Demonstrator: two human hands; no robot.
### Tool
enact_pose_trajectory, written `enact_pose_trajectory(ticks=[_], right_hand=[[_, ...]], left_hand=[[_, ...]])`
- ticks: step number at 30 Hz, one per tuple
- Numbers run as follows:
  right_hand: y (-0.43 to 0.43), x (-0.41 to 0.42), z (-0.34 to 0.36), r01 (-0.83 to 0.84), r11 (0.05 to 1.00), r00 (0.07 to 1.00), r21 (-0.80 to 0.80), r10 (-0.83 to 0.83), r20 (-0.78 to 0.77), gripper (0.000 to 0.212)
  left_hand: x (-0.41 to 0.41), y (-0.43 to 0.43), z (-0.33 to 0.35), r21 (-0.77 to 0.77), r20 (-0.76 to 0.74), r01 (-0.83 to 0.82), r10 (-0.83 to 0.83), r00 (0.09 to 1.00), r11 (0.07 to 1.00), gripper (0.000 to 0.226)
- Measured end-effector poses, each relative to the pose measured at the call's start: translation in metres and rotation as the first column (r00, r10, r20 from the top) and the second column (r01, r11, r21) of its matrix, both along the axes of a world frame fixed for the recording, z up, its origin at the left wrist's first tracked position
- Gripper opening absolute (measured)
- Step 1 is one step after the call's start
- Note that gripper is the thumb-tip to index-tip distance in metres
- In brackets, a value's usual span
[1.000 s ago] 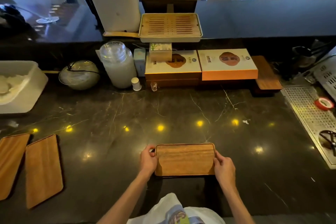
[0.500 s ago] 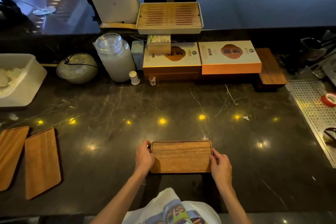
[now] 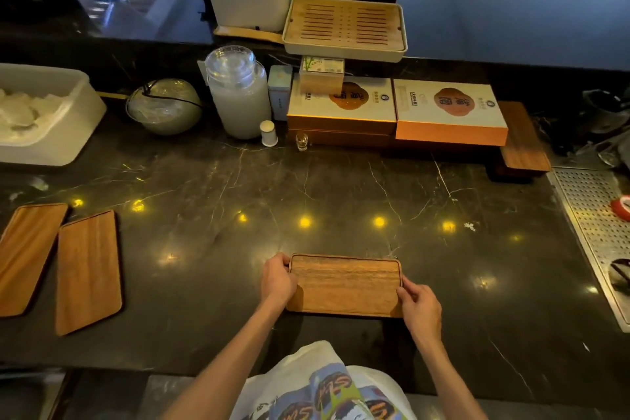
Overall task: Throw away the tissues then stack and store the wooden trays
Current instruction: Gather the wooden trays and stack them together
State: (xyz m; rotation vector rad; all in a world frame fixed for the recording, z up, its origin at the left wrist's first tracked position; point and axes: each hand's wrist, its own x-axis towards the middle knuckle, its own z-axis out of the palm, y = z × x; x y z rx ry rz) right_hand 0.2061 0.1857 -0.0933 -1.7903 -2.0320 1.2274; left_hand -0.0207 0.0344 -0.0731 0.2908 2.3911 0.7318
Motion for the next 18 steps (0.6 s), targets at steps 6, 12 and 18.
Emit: enact_pose_trajectory(ticks=[6,12,18], right_hand=[[0.000,0.001,0.000,0.017,1.000,1.000,-0.003,-0.017,-0.003,0.035],[-0.004,-0.002,-0.001,0.059,0.998,0.998,-0.001,-0.059,0.014,0.035],[-0.019,-0.017,0.017,-0.003,0.997,0.987,0.071,-0.009,0.159,0.046]], left_hand=[[0.006,-0.004,0.002,-0.011,-0.065,0.014,-0.015,0.998,1.000,0.019],[-0.001,-0.009,0.004,-0.003,0.003,0.058,-0.058,0.998,0.998,0.021],[-0.030,-0.029,0.000,0.144,0.180,0.141,-0.166,0.969,0.979,0.035]])
